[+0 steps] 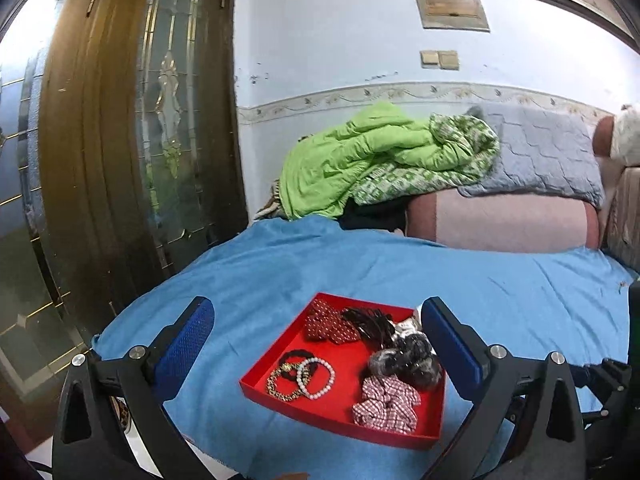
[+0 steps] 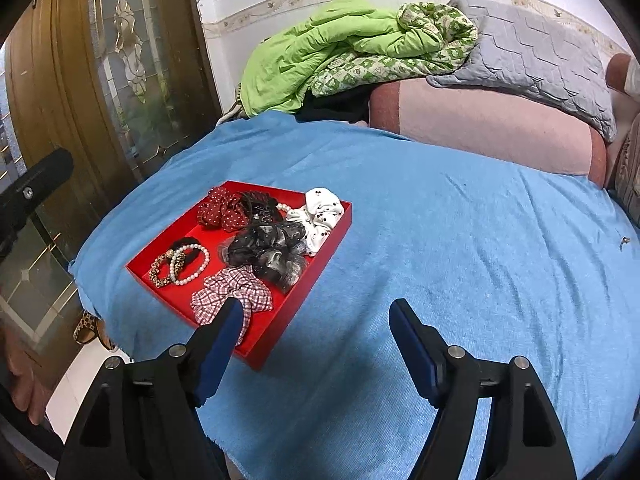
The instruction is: Organize jewelry
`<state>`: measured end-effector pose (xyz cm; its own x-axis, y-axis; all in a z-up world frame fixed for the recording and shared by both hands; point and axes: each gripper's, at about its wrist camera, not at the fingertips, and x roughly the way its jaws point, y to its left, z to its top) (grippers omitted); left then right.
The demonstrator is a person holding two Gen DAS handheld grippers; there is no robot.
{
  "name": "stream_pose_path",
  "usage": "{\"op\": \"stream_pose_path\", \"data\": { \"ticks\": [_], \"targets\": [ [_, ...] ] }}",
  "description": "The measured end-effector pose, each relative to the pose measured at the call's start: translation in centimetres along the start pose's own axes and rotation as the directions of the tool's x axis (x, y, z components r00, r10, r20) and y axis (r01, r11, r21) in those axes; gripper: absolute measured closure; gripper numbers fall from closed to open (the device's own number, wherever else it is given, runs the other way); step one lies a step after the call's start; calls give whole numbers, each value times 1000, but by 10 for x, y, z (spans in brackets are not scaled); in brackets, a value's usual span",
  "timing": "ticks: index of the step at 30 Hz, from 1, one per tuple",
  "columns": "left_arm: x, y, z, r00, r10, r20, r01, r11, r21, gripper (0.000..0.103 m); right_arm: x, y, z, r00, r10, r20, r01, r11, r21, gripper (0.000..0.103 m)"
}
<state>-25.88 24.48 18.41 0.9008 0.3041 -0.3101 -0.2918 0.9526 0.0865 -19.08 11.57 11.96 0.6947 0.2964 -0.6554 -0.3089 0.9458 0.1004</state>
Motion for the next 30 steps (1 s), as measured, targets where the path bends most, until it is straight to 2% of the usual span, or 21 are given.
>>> {"op": "stream_pose_path", "data": {
  "ticks": [4, 8, 19, 30],
  "targets": [
    [-2, 1, -3, 1000, -16, -25, 16, 1000, -11, 0, -7, 0, -5, 1000, -15, 4, 14, 1000, 7, 22],
    [0, 6, -9, 996, -26, -82, 25, 1000, -18, 0, -15, 0, -11, 999, -52, 14, 53, 999, -2, 22],
    [8, 20, -36, 970, -37, -241, 31, 999, -28, 0, -27, 8, -22, 996, -84, 38, 85, 995, -44, 17],
    [15, 18, -47, 950, -59, -307, 53, 998, -28, 0, -27, 16, -26, 995, -93, 41, 95, 993, -68, 16]
  ]
}}
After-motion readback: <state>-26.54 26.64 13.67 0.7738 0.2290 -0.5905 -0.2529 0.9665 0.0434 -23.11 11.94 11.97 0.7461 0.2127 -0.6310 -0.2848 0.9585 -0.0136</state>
